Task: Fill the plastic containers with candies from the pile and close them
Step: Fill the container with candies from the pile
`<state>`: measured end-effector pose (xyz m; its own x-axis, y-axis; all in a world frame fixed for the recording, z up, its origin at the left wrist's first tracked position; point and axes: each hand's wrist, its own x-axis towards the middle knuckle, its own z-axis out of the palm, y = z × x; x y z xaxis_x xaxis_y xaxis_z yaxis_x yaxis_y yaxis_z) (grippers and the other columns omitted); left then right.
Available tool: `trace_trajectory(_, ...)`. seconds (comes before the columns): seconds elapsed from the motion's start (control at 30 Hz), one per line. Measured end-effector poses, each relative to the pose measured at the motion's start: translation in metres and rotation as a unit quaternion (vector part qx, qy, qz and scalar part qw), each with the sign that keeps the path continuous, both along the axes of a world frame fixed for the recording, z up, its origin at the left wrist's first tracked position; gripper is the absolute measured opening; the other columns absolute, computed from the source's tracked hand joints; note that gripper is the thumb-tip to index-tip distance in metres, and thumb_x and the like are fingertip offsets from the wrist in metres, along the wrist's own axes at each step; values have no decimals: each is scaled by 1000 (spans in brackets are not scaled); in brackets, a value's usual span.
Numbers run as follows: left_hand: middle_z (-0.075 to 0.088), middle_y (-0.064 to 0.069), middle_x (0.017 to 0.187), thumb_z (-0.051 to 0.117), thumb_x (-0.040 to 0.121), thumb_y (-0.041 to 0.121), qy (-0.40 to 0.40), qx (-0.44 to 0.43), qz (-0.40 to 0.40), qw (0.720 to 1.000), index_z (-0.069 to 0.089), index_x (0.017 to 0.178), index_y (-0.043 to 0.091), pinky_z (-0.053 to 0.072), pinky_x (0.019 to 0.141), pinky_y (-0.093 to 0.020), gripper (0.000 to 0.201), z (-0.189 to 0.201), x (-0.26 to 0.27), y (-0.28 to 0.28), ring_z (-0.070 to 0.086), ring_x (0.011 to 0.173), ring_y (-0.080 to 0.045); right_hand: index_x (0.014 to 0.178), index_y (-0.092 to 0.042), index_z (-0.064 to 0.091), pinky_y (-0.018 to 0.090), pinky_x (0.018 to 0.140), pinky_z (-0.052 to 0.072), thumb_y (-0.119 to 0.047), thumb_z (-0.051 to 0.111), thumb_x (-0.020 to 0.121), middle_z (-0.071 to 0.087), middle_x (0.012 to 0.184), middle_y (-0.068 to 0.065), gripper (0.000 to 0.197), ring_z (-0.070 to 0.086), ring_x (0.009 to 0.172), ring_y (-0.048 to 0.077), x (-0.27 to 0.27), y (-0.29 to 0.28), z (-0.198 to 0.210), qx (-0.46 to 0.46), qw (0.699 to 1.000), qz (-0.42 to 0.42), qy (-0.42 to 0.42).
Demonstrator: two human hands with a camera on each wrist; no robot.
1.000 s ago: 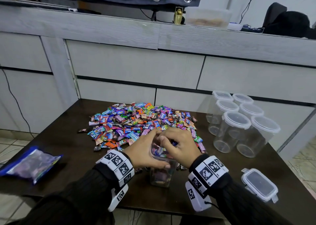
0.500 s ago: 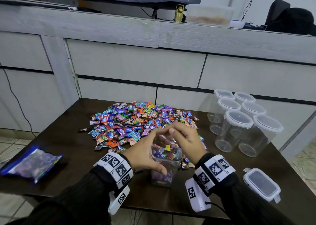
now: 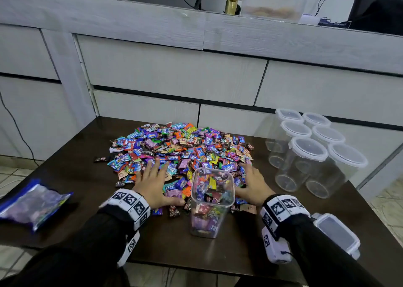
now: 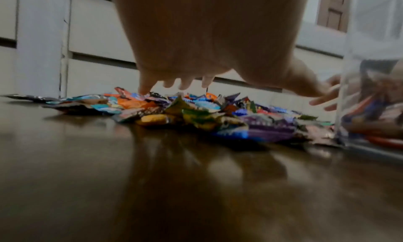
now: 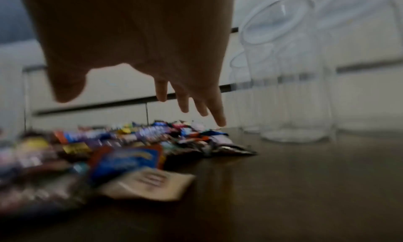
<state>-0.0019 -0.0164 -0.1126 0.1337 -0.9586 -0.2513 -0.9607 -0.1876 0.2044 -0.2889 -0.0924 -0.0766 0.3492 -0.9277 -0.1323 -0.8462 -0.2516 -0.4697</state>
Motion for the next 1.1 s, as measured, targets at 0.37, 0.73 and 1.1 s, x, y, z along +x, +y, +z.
trace_trajectory(0.37, -36, -5, 156, 45, 68, 88, -129, 28, -91, 987, -33, 146, 23, -9, 115, -63, 128, -22, -12, -40, -28, 145, -32, 151, -32, -8, 57, 115, -1, -65, 66, 72, -11, 160, 1, 113, -7, 146, 35, 55, -22, -49, -9, 986, 59, 153)
trace_trajectory(0.73, 30, -9, 145, 64, 90, 48, -116, -82, -127, 982, 14, 152, 27, 41, 102, -39, 82, -1, -32, -52, 33, 129, -29, 144, -36, 28, 53, 103, 33, -54, 60, 82, 24, 145, 11, 72, 25, 132, 36, 55, -33, -38, -51, 977, 131, 162)
trace_trajectory(1.1, 57, -6, 123, 64, 93, 21, 64, -112, -112, 985, 48, 124, 19, 47, 90, -35, 35, 19, -25, -47, 57, 107, -23, 121, -18, 55, 30, 85, 43, -4, 54, 90, 53, 117, 12, 33, 55, 105, 30, 44, -37, -10, -46, 992, 106, 45)
